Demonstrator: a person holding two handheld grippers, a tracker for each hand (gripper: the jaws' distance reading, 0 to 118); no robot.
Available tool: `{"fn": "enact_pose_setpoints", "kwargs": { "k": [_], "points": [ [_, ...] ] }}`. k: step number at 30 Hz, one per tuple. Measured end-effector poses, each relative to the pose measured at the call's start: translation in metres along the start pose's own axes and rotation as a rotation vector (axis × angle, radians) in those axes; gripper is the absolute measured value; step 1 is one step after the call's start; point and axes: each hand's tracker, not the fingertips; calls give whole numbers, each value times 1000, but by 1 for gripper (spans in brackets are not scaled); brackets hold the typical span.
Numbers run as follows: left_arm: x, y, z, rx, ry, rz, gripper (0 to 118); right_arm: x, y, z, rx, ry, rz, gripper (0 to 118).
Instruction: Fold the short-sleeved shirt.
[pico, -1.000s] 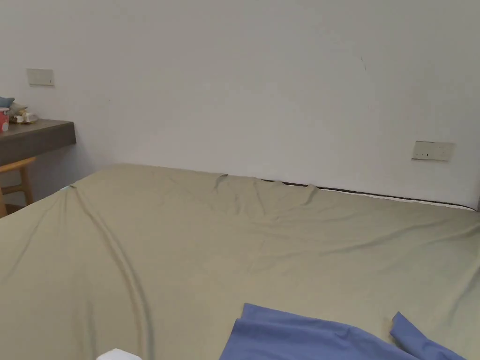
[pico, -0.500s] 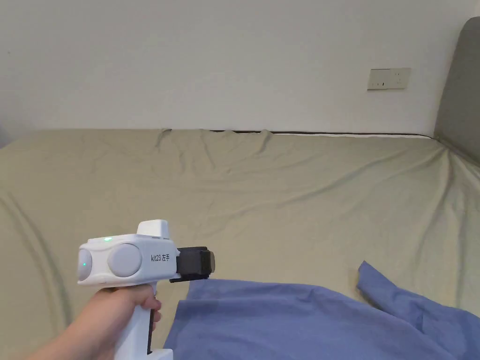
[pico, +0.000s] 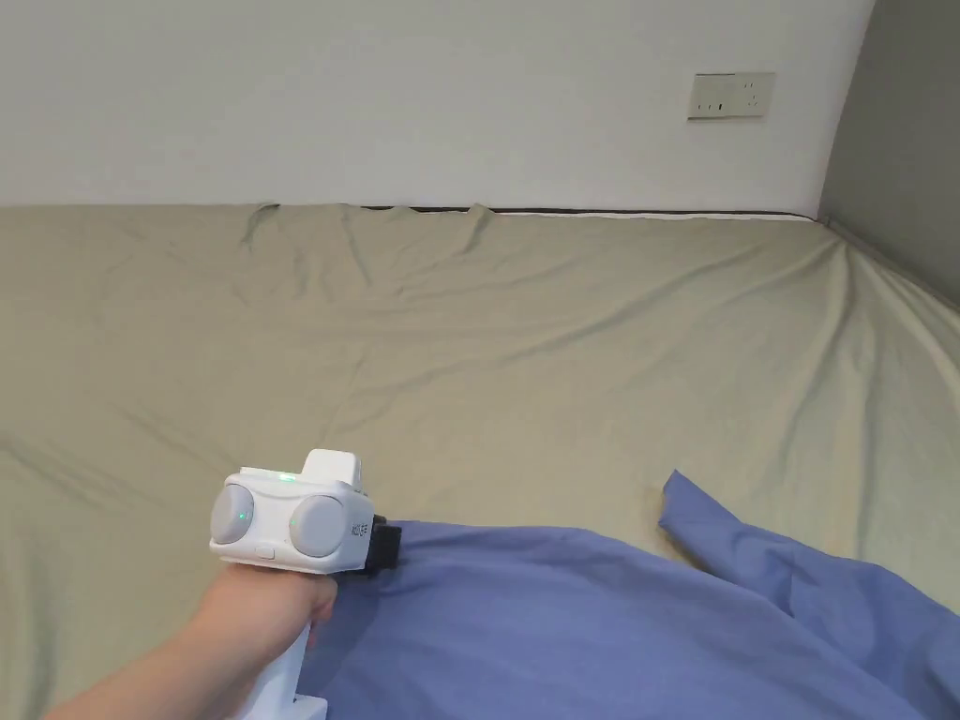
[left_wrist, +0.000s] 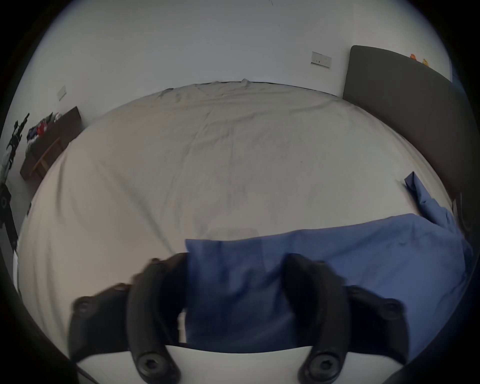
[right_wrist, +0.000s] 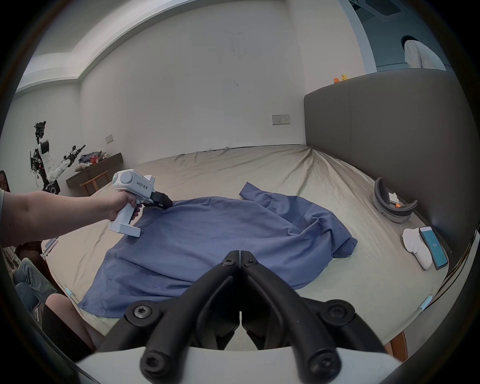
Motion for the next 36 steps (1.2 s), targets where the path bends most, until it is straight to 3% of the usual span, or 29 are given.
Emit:
{"fn": "enact_pose_setpoints", "kwargs": {
  "k": [1, 5, 9, 12, 18, 21, 23, 25, 26, 27, 28, 30, 31, 33, 36],
  "points": [
    [-1, 2, 2, 18, -19, -42, 3, 0, 0, 1, 1, 3, 0, 0],
    [-6, -4, 26, 38, -19, -77, 3, 3, -2, 8, 9, -20, 21, 0],
    [-40, 0, 67, 126, -127, 142, 2, 12, -6, 13, -4, -45, -17, 0],
    [-49, -4, 102, 214, -134, 117, 2, 17, -6, 16, -9, -44, -48, 0],
    [-74, -17, 166, 335, -178, 188, 2, 18, -3, 20, -9, -78, -21, 0],
    [-88, -26, 194, 356, -175, 214, 2, 34, 8, 16, -29, -80, -45, 0],
    [-100, -30, 205, 354, -170, 227, 2, 56, 15, 7, -19, -121, -129, 0],
    [-110, -33, 211, 350, -163, 226, 2, 85, 19, -13, -45, -93, -112, 0],
    [-113, -34, 213, 351, -156, 225, 2, 98, 18, -24, -67, -140, -78, 1],
    [-116, -36, 215, 349, -145, 221, 2, 112, 17, -38, -69, -202, -69, 12],
    [-118, -37, 216, 345, -130, 218, 2, 129, 16, -53, -94, -225, -98, 30],
    [-123, -39, 217, 347, -123, 228, 2, 159, 14, -85, -181, -217, -158, 65],
    [-124, -40, 218, 345, -122, 237, 2, 171, 13, -100, -217, -246, -194, 76],
    [-124, -41, 215, 333, -125, 239, 2, 185, 10, -124, -252, -259, -220, 81],
    [-116, -45, 213, 316, -116, 226, 2, 193, 2, -151, -276, -162, -294, 81]
  ]
}}
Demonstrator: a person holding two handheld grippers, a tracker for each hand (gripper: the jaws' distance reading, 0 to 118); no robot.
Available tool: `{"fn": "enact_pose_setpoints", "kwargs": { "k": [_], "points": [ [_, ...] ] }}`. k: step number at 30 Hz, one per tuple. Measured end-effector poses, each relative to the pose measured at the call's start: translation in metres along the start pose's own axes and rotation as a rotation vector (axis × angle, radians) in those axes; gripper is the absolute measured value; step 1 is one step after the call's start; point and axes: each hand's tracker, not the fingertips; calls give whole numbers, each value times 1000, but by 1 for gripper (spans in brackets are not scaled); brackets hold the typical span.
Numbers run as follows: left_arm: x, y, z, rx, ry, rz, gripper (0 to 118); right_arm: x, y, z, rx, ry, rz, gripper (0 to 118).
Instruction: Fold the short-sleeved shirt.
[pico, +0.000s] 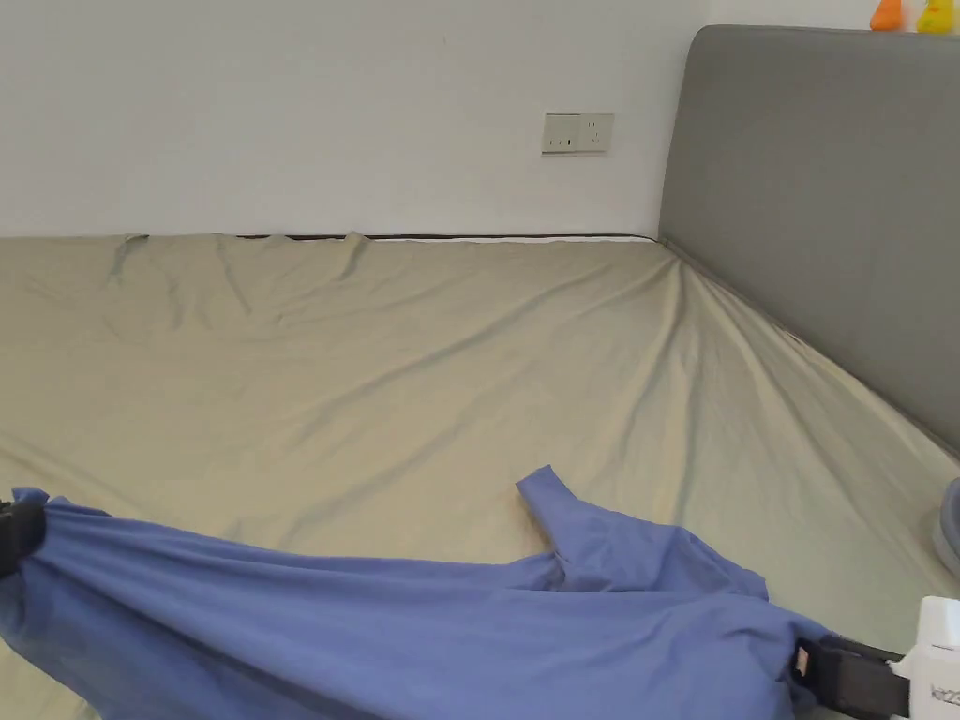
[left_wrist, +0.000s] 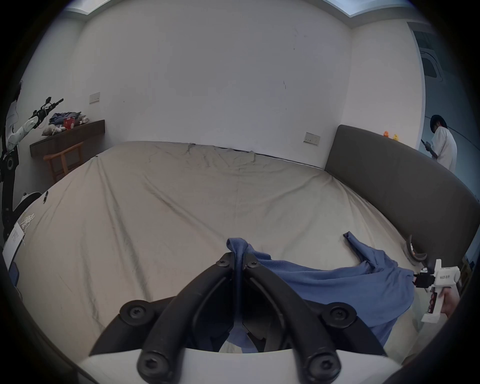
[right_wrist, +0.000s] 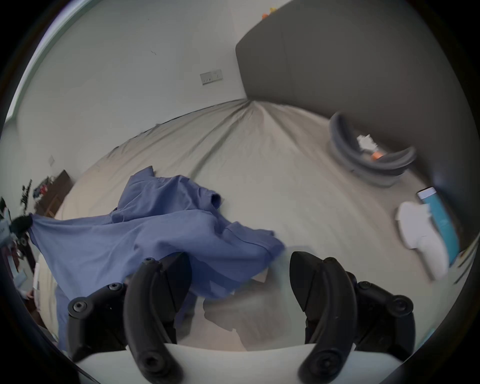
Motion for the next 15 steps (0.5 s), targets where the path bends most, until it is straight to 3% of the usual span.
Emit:
{"fn": "enact_pose_setpoints", "kwargs": {
  "k": [2, 3, 5, 6, 8, 11, 15],
  "points": [
    [0, -2, -4, -11, -2, 0, 2, -6, -3, -15, 12, 10, -4, 80],
    [0, -3, -6, -20, 1, 1, 2, -12, -4, -21, -7, 29, 39, 65],
    [-1, -4, -7, -33, 5, -3, 2, -19, -5, -24, 20, -7, 121, 8],
    [-1, -5, -7, -41, 8, 0, 2, -24, -4, -24, 38, -45, 129, 9],
    [-2, -6, -1, -42, 11, 2, 2, -20, 1, -20, 4, -1, 25, 9],
    [-5, -4, 13, -41, 10, 2, 2, -28, 7, 3, 122, -12, 115, 8],
    [-12, 7, 49, 23, -25, 54, 2, -40, 15, 49, 210, 31, 148, 8]
  ]
}}
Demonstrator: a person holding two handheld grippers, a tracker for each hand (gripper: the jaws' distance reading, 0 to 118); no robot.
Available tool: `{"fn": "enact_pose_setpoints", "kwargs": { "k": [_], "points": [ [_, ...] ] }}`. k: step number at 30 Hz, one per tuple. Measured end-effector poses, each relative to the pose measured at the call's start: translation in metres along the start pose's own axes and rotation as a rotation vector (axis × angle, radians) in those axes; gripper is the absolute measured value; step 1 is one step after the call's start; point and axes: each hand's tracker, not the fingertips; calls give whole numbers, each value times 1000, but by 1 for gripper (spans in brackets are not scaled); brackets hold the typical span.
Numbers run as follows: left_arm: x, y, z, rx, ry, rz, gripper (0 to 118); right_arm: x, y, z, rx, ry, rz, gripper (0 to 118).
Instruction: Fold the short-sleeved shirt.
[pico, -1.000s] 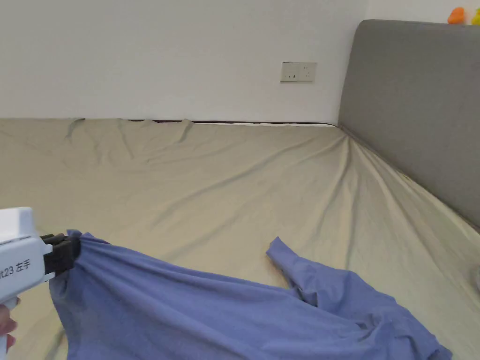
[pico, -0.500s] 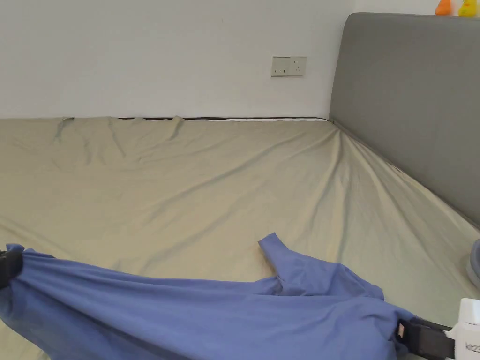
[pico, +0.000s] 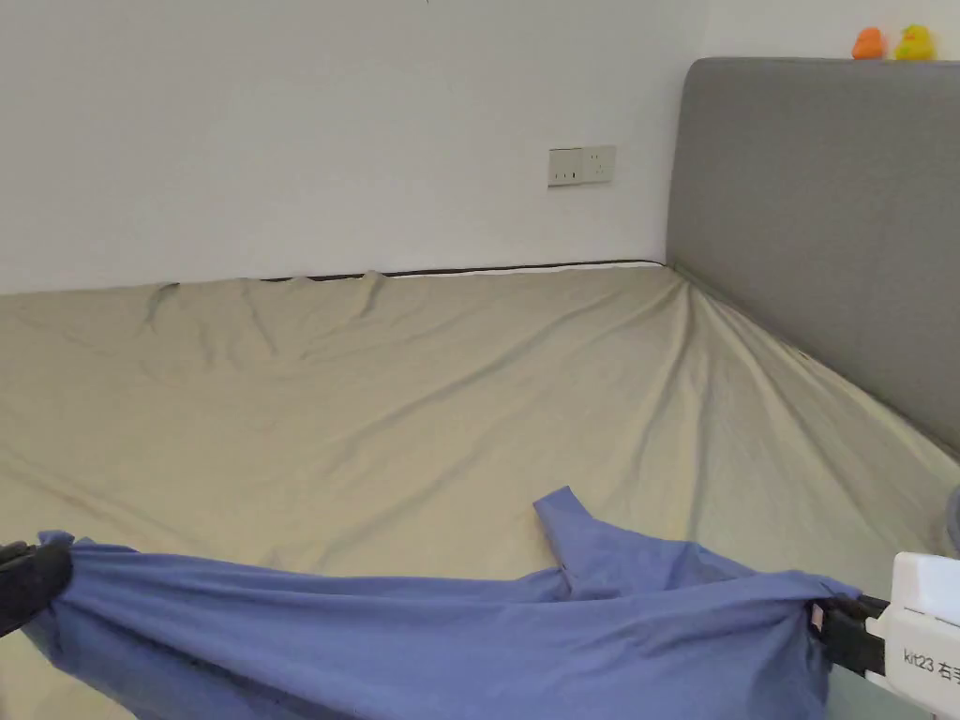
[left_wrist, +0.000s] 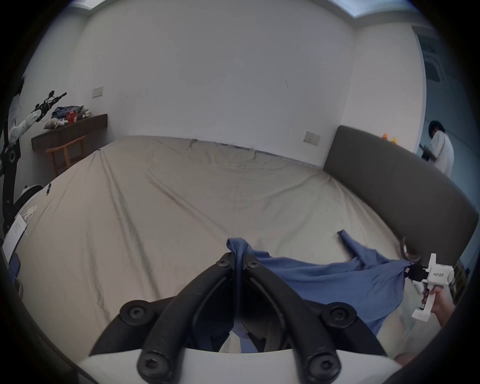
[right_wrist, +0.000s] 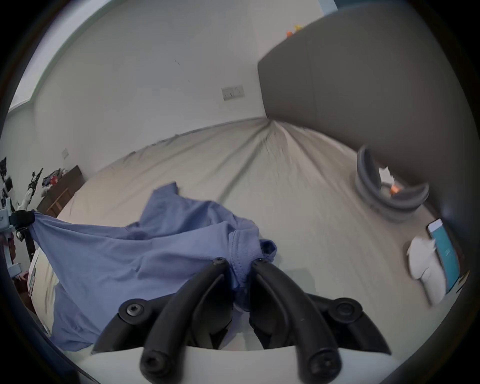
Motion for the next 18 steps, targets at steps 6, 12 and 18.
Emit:
{"fn": "enact_pose_setpoints", "kwargs": {
  "k": [6, 12, 18],
  "points": [
    [-11, 27, 78, 108, -2, -4, 2, -25, 43, 86, 194, -4, 80, 8],
    [-35, 61, 167, 262, 50, 29, 2, -60, 99, 191, 343, 19, 145, 8],
    [-44, 89, 234, 363, 59, 32, 2, -91, 146, 267, 486, 22, 280, 8]
  ]
}}
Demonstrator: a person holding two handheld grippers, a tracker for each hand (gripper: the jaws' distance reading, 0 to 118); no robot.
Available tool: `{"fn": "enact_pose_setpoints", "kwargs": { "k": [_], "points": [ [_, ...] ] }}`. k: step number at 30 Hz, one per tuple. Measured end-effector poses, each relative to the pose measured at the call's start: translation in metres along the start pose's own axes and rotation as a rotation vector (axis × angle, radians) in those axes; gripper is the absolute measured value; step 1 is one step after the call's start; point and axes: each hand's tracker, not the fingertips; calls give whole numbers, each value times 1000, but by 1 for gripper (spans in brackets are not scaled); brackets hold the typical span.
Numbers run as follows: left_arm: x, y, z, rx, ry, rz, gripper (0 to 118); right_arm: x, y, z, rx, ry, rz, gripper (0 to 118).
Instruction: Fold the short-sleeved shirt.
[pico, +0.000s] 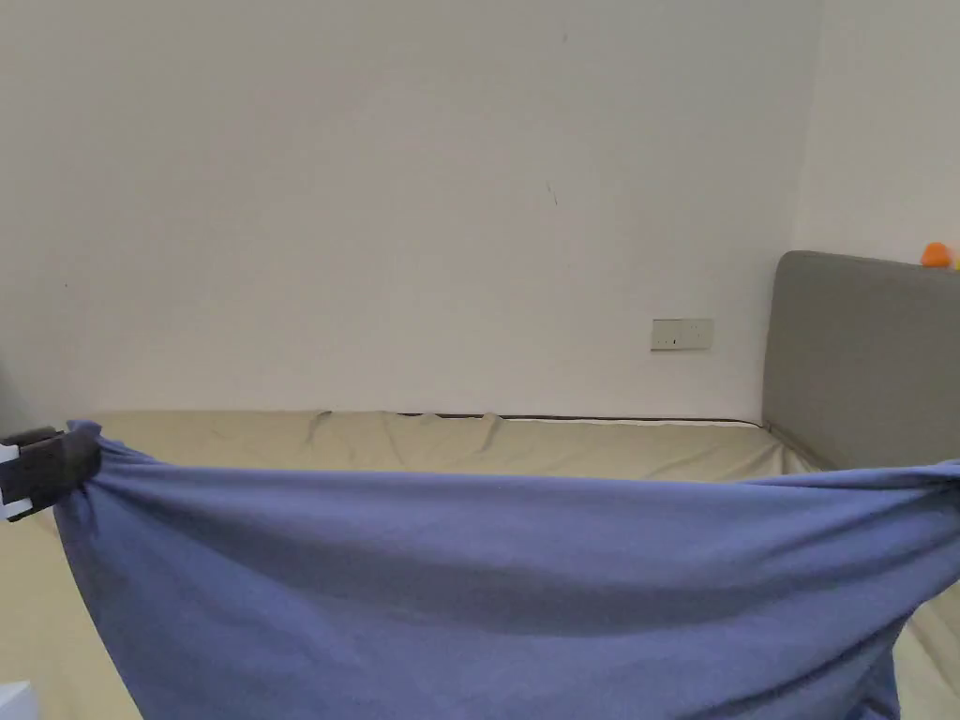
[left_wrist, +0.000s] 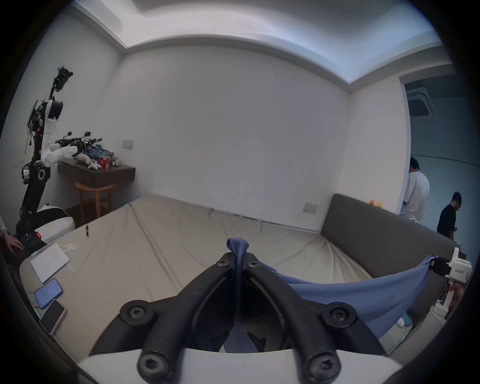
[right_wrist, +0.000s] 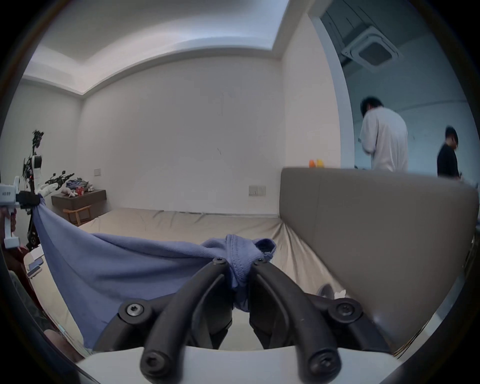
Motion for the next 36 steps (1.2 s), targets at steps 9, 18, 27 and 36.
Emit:
{"fn": "enact_pose_setpoints", "kwargs": {
  "k": [9, 18, 27, 36],
  "points": [
    [7, 57, 21, 94, 24, -44, 2, -3, 60, -3, -1, -36, 6, 8],
    [36, 74, -61, 100, 101, -138, 2, -12, 69, -104, -38, -128, 19, 8],
    [45, 65, -204, 4, 177, -173, 2, -21, 50, -249, -97, -171, 78, 8],
    [43, 55, -307, 41, 215, -151, 2, -28, 37, -363, -60, -191, 89, 8]
  ]
}}
